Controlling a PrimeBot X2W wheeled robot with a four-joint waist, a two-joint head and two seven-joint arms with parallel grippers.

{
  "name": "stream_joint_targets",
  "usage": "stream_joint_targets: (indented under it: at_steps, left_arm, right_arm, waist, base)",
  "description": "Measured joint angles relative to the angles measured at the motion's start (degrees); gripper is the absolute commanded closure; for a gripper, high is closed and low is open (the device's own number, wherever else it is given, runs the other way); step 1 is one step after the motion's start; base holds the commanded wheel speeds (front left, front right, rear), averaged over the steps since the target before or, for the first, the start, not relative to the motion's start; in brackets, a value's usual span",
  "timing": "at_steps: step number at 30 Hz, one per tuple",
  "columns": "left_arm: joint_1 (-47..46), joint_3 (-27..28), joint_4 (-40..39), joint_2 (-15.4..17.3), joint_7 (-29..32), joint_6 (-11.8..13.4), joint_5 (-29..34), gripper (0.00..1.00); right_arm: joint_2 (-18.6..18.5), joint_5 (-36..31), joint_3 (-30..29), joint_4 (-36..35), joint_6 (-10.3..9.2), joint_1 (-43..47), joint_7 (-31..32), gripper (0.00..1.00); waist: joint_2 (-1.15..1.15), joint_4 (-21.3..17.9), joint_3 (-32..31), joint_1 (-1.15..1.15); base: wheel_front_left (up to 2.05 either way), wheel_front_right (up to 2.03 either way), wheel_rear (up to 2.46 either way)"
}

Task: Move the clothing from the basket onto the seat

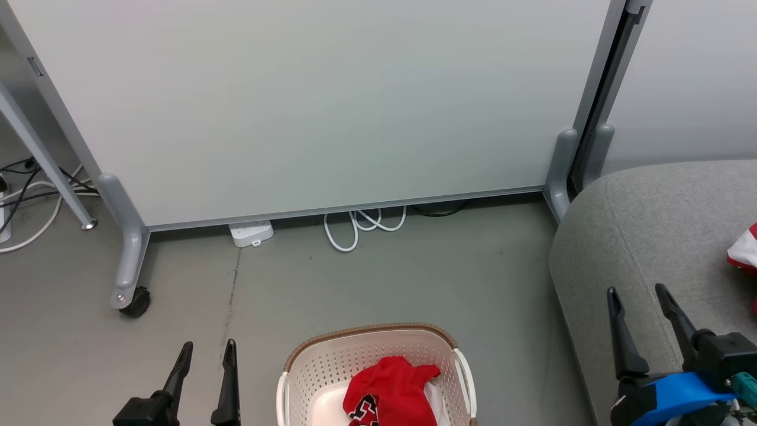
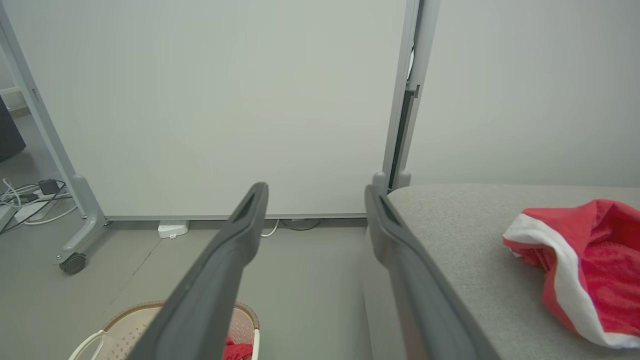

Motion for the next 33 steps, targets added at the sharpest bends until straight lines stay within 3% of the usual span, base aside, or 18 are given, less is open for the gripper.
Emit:
stream_joint_targets:
  at_steps: [22, 33]
  left_arm:
    - [0.1, 0.7, 0.4, -0.3, 0.0, -0.7, 0.8, 0.00]
    - [-6.1, -2.6, 2.8, -0.5, 0.0, -1.5, 0.8, 0.00]
  right_arm:
    - [0.9, 0.2, 2.4, 0.4, 0.00, -0.6, 0.0, 0.00]
    - [0.5, 0.2, 5.9, -0.1, 0.00, -10.3, -1.3, 0.00]
  waist:
    - [0.00, -1.1, 1.4, 0.00]
    - [0.00, -3.7, 10.8, 0.01]
  base:
    - [0.00, 0.00, 0.00]
    - [0.00, 0.00, 0.00]
